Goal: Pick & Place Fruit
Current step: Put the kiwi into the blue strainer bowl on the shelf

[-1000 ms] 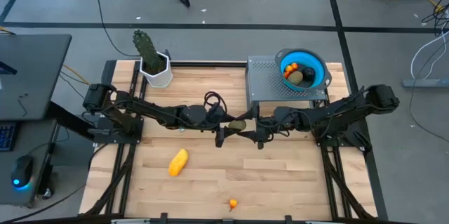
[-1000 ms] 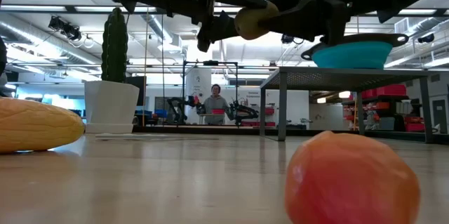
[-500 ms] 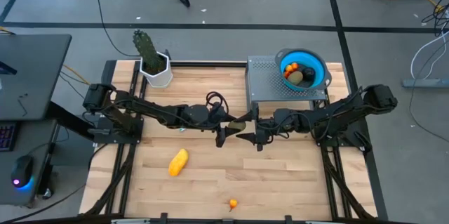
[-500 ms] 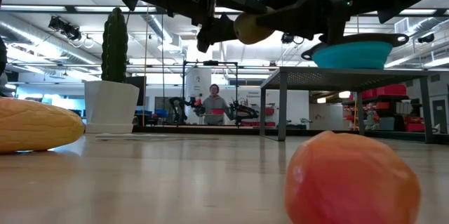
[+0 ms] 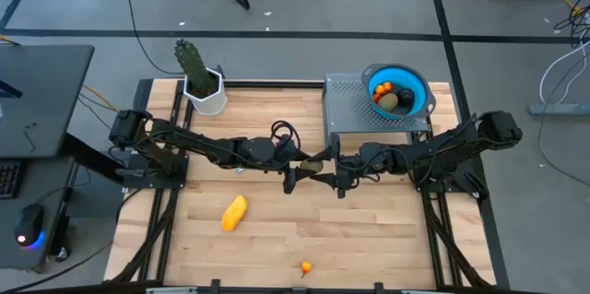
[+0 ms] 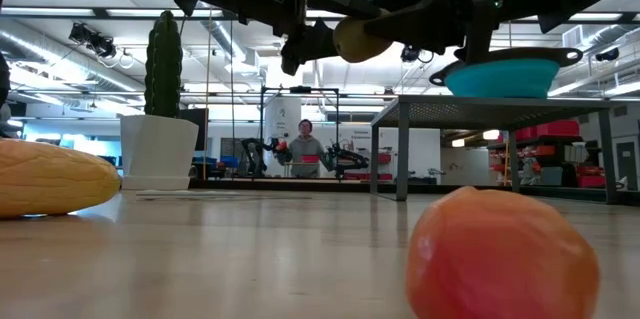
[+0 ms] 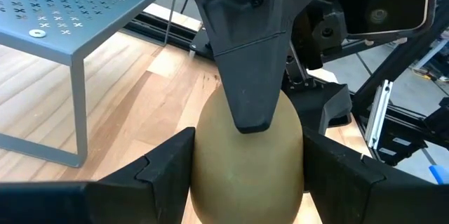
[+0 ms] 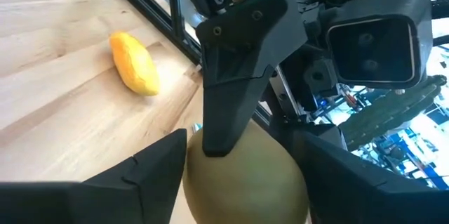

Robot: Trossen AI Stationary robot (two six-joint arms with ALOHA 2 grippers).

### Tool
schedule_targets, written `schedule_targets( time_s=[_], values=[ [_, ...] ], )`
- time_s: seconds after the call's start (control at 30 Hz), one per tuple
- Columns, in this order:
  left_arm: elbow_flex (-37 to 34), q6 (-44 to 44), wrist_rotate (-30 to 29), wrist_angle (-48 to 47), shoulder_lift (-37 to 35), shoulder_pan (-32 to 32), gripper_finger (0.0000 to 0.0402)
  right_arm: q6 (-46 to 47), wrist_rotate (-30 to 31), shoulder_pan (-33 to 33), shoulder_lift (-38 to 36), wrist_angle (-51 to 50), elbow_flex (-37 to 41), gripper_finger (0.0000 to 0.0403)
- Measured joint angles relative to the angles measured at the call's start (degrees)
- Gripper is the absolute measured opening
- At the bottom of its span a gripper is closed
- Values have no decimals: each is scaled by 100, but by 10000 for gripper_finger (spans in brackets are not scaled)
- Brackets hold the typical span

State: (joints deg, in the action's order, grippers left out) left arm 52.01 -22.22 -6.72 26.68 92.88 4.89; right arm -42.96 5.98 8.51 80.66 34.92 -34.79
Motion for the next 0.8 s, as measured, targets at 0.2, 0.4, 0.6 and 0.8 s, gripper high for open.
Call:
schedule_targets(
  time_s=[0.2, 0.4, 0.6, 0.8],
  values=[
    [0, 33, 15, -1, 0, 0, 245, 0, -2, 0, -2, -24, -2, 250],
    [0, 63, 81, 7, 0, 0, 245, 0, -2, 0, -2, -35, -2, 249],
    [-2, 73, 87, 16, 0, 0, 245, 0, -2, 0, -2, -39, -2, 248],
    [-4, 87, 194, 80, 0, 0, 245, 3, -2, 2, -8, -35, -2, 248]
  ],
)
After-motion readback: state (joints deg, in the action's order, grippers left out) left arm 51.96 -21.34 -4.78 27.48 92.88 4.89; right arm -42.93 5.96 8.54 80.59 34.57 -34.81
